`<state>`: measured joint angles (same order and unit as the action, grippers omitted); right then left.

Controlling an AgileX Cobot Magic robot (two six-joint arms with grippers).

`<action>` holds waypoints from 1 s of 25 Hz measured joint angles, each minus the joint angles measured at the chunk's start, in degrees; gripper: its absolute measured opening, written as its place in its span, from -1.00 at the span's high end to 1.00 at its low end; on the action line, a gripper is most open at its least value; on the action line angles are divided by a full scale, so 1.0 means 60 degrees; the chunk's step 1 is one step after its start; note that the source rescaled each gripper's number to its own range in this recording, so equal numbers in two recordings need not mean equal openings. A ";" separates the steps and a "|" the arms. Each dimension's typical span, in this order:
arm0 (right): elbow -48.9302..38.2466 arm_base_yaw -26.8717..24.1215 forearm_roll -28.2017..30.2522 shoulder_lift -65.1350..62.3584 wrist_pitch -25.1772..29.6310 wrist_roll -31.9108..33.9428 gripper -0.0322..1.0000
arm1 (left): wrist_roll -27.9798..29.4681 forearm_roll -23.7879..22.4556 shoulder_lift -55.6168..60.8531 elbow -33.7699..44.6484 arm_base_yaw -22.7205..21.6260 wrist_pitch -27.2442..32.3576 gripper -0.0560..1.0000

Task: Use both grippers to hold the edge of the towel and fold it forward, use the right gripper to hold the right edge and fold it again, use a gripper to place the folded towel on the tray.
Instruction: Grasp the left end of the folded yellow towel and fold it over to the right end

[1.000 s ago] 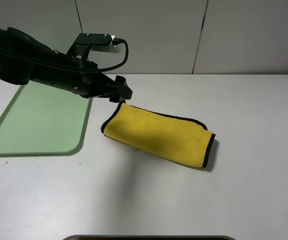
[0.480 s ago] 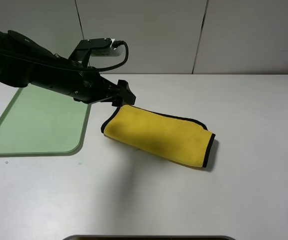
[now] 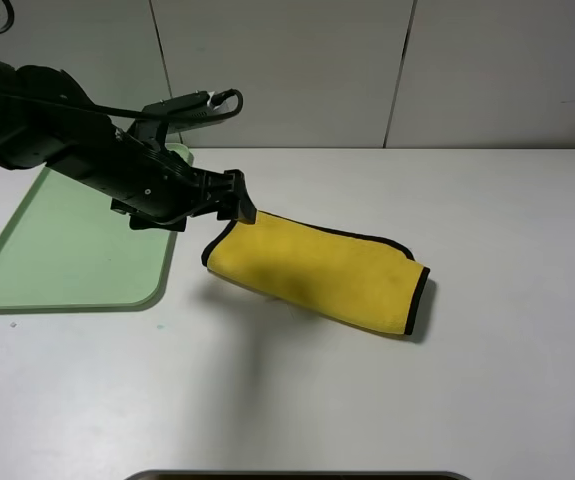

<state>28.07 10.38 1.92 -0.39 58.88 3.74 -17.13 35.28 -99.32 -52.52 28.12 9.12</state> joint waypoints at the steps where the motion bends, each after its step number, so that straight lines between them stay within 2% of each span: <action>1: 0.0000 0.0000 0.0000 0.0000 0.0000 0.0000 -1.00 | 0.0758 -0.0755 -0.0010 -0.0043 0.0000 0.0119 -0.94; 3: 0.0000 0.0000 0.0000 0.0000 0.0000 0.0000 -1.00 | 0.1701 -0.1631 -0.0062 -0.0271 0.0000 0.0445 -0.94; 6: 0.0000 0.0000 0.0000 0.0000 0.0000 0.0000 -1.00 | 0.2333 -0.2537 -0.0428 -0.0986 0.0000 0.0871 -0.94; 11: 0.0000 0.0000 -0.0003 0.0000 0.0000 0.0000 -1.00 | 0.2563 -0.3137 -0.1321 -0.2079 0.0000 0.1871 -0.94; 14: 0.0000 0.0000 -0.0003 0.0000 0.0000 0.0000 -1.00 | 0.3098 -0.3783 -0.1602 -0.2482 0.0000 0.2356 -0.94; 19: 0.0000 0.0000 -0.0003 0.0000 0.0000 0.0000 -1.00 | 0.4044 -0.4665 -0.1763 -0.2617 0.0000 0.2592 -0.95; 25: 0.0000 0.0000 -0.0003 0.0000 0.0000 0.0000 -1.00 | 0.4473 -0.4946 -0.2044 -0.2617 0.0000 0.2741 -0.98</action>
<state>28.07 10.38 1.90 -0.39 58.88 3.74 9.71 5.60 -111.58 -68.23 28.12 25.57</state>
